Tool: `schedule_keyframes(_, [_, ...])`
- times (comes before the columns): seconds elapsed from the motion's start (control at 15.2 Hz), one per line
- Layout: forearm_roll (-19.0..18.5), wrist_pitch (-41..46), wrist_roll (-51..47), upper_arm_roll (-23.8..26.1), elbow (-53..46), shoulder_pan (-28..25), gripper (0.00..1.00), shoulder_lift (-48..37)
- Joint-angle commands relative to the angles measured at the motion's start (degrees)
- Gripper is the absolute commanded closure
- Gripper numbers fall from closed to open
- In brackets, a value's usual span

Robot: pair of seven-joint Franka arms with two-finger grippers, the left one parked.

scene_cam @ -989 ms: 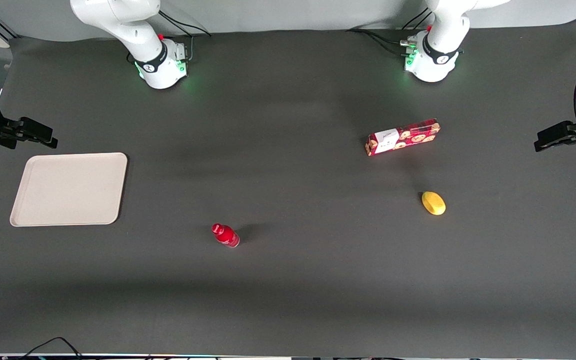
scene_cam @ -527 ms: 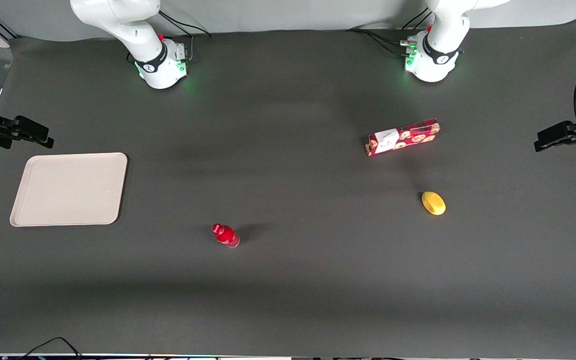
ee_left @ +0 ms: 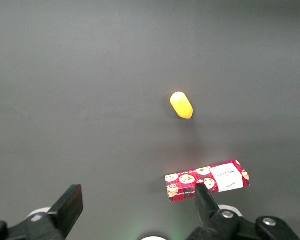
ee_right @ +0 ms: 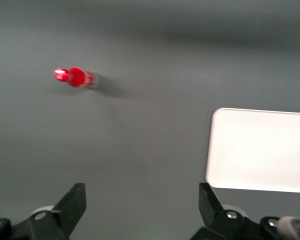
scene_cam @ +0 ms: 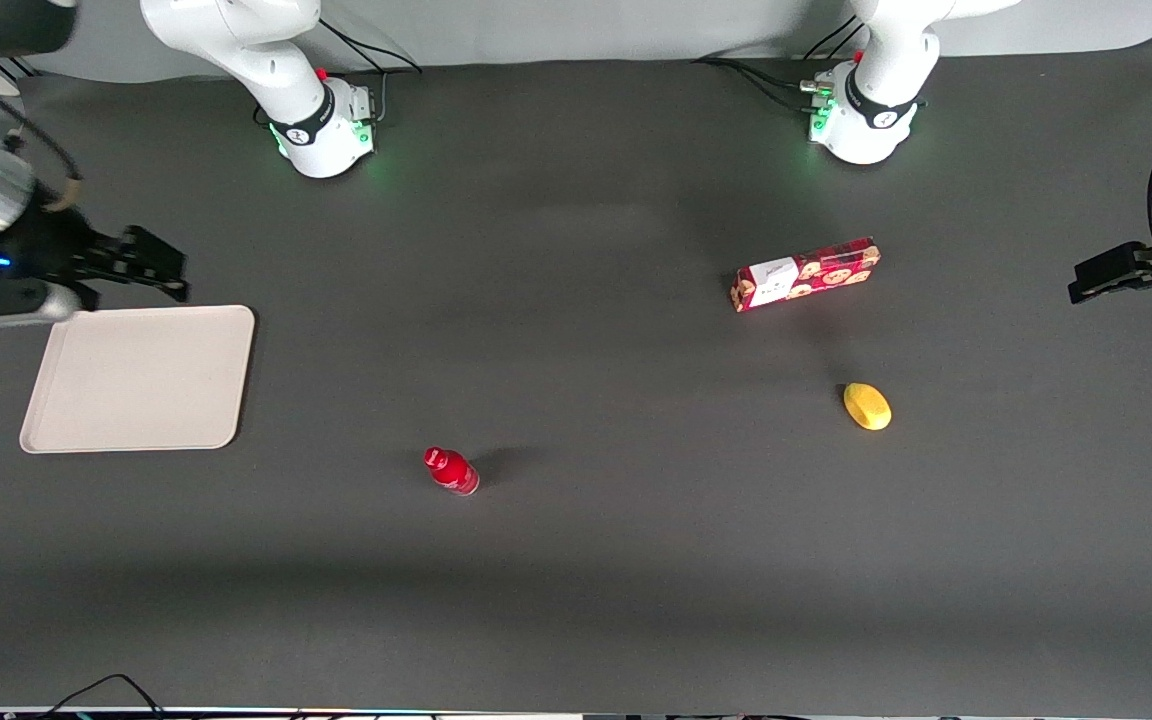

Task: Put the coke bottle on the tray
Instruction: 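Move the open right gripper over the red Coca-Cola bottle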

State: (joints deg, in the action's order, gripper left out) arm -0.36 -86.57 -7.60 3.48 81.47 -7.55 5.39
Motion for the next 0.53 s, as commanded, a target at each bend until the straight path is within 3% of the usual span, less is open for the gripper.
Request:
schedule_keyframes(0.0, [-0.08,-0.60,-10.57,7.05,-7.98,-0.18,0.00,11.11])
schedule_keyframes(0.33, [-0.96,-12.90,-20.17,12.87,-8.52,-1.06,0.00,20.52])
schedule_keyframes(0.46, [-4.10,-16.76,-20.26,13.05,-8.44,-1.24,0.00,22.72])
